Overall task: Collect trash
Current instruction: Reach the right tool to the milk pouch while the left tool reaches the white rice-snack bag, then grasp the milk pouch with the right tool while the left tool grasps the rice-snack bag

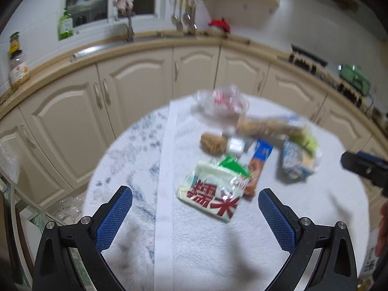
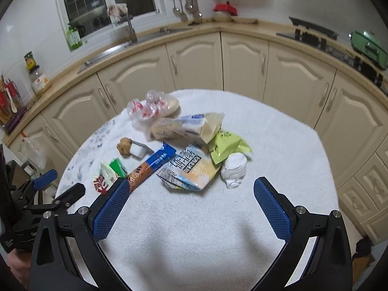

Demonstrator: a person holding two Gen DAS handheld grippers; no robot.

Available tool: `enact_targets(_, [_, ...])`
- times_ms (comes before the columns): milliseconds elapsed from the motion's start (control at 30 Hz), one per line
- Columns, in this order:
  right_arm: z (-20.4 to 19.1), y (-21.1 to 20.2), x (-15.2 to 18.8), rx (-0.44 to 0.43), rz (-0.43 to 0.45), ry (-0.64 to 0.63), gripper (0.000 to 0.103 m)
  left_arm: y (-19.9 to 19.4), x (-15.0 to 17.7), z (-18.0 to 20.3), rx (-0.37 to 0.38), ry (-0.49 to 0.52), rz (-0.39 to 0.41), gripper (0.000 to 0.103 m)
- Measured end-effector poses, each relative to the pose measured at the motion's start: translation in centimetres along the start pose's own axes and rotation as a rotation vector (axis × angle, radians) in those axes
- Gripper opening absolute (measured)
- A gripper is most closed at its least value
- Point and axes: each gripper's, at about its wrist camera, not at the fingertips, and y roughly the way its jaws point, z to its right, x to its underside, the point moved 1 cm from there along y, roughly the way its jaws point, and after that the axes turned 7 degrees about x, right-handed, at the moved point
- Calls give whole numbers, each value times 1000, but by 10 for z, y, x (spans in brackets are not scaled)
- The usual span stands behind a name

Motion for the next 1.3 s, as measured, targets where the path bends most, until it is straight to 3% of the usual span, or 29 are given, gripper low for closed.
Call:
enact_targets(233, [-2, 24, 0, 12, -50, 1, 103, 56, -30, -3, 52, 81, -97, 102])
enact_targets(433, [-5, 50, -3, 4, -94, 27, 103, 94, -48, -18, 123, 53, -144, 102])
enact_targets(533, [-4, 66, -6, -2, -119, 70, 103, 100, -58, -18, 141, 64, -140, 99])
enact_targets(667, [-9, 87, -13, 6, -133, 105, 100, 108, -60, -15, 155, 86, -129, 81])
enact_targets(833, [-24, 103, -17, 118, -123, 40, 94, 106, -47, -12, 148, 88, -106, 75])
enact_targets(933, [-29, 103, -10, 155, -106, -20, 88, 104, -45, -14, 146, 80, -97, 74])
enact_targets(1067, [-23, 95, -3, 126, -101, -23, 84, 105, -45, -14, 136, 76, -93, 74])
enact_targets(1167, [-22, 95, -2, 122, -110, -22, 84, 99, -36, -8, 107, 77, -101, 84])
enact_targets(1300, [-33, 105, 5, 168, -110, -79, 86, 96, -33, -5, 100, 87, -91, 73])
